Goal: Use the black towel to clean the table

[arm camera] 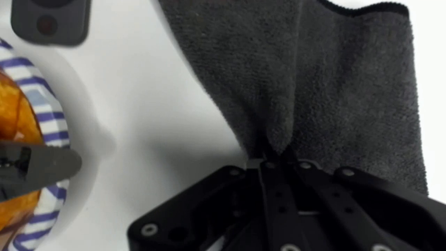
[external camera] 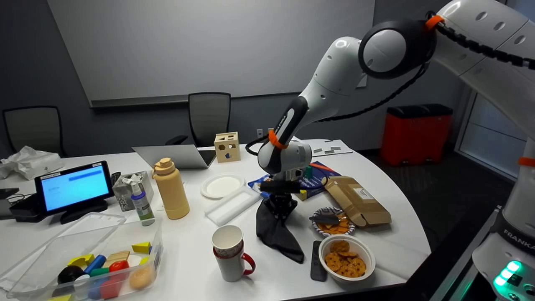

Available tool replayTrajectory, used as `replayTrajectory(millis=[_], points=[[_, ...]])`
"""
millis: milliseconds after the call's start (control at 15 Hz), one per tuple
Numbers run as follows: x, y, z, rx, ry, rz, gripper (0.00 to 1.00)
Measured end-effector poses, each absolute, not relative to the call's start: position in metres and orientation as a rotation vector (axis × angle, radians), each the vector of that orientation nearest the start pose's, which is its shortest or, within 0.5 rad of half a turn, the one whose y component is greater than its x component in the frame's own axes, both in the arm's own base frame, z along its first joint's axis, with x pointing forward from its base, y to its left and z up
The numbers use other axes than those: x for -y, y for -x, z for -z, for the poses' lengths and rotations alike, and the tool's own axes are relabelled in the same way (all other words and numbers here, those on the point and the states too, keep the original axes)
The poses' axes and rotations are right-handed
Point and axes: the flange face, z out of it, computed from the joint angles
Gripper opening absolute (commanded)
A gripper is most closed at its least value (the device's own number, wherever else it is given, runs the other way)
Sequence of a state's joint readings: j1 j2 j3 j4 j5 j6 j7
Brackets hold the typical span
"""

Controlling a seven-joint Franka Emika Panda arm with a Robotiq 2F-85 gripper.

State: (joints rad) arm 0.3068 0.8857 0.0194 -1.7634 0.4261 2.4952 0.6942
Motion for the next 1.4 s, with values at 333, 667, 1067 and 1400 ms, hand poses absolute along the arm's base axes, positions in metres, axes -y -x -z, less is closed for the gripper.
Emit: replayTrajectory(millis=[333,667,1067,1400], points=[[-0.187,-0.613,-0.049,-1.141,2.657,-0.314,0.01],[-0.222,-0.618,-0.041,-1.040,2.534,-0.375,0.01],[-0.271,-0.600,-0.035,-0.869,2.533,-0.464,0.01],[-0.288,-0.584,-0.038,-0.787,2.643,-0.546,0.01]])
